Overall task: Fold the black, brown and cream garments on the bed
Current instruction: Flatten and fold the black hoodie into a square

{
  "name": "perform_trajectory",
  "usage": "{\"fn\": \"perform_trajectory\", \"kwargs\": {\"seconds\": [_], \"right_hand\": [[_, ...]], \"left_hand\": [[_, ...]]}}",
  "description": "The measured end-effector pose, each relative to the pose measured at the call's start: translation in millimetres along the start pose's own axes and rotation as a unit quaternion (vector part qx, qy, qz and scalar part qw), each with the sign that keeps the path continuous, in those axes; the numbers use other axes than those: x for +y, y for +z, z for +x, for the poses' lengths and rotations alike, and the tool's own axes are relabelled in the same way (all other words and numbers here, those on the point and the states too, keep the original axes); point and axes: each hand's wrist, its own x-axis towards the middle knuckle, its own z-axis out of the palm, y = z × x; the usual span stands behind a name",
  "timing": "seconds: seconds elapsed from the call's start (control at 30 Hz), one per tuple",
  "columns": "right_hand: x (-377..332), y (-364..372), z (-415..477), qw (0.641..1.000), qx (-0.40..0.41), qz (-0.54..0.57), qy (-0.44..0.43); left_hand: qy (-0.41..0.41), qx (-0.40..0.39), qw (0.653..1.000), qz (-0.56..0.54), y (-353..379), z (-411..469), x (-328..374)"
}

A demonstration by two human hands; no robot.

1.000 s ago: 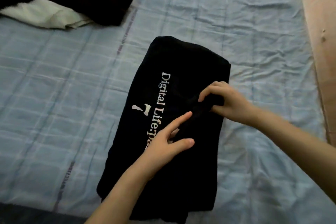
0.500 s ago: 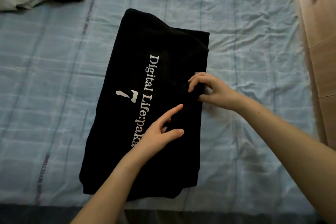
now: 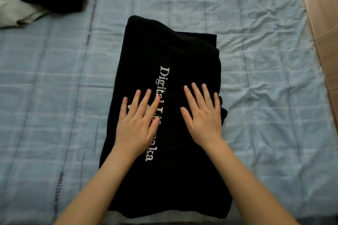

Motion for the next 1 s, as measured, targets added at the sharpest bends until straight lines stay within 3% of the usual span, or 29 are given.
{"fn": "perform_trajectory", "kwargs": {"seconds": [0.07,0.17,0.33,0.4,0.5,0.57,0.63,0.77,0.9,1.0], "right_hand": [[7,11,0,1.000,-0.002,-0.022,0.002],[2,7,4,1.000,0.013,0.001,0.002],[5,-32,69,0.979,0.157,0.093,0.091],[9,-40,110,0.971,0.122,0.116,0.169],[15,-32,142,0.960,0.052,0.126,0.244],[17,-25,144,0.967,0.042,0.125,0.219],[23,-28,146,0.969,0.101,0.149,0.171],[31,-35,165,0.957,0.248,0.116,0.097],[32,-12,175,0.969,0.129,0.135,0.163],[27,-22,172,0.978,0.087,0.035,0.188]], "left_hand": [[0.007,-0.038,0.999,0.014,15,-1,-2],[-0.001,-0.016,1.000,-0.013,9,2,0],[0.040,0.147,0.983,-0.103,-40,69,-26],[0.053,0.147,0.985,-0.075,-55,115,-40],[0.042,0.061,0.996,-0.050,-52,169,-51],[0.029,0.008,0.999,-0.030,-37,189,-60],[0.031,-0.011,0.999,-0.021,-23,200,-69],[0.008,0.051,0.999,-0.015,-10,206,-81],[-0.009,0.021,1.000,-0.014,4,206,-78],[-0.003,-0.001,0.999,-0.033,-12,206,-74]]}}
